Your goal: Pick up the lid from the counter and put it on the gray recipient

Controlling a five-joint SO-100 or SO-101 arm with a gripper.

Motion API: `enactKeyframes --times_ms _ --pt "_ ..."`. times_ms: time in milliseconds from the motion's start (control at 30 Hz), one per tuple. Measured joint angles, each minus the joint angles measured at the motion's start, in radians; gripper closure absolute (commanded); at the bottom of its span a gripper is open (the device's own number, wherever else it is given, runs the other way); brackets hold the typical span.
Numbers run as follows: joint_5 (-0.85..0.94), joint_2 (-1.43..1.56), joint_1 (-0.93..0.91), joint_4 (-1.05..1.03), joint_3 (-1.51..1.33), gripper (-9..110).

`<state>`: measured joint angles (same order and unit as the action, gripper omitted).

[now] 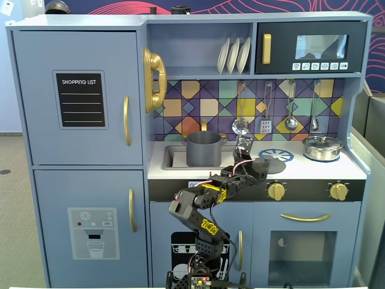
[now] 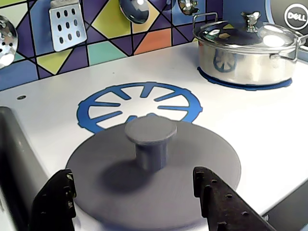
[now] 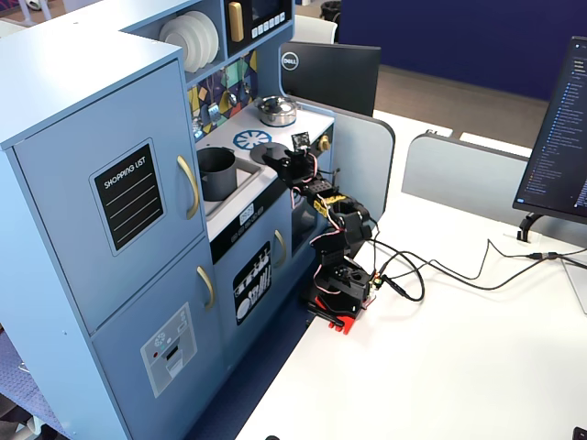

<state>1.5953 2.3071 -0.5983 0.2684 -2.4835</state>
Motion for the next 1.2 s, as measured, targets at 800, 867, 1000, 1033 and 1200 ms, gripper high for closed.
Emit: enactKeyframes --times_ms 800,867,1000,1033,1200 --pt "0.0 -0.291 -0.021 0.017 0.224 79" --pt "0.0 -0.308 -0.021 0.017 0.241 79" --pt "0.0 -0.339 -0.02 0.017 0.265 80" --pt "0.0 -0.347 -0.02 0.02 0.272 81" --pt "0.0 -0.385 -0.02 0.034 0.298 81"
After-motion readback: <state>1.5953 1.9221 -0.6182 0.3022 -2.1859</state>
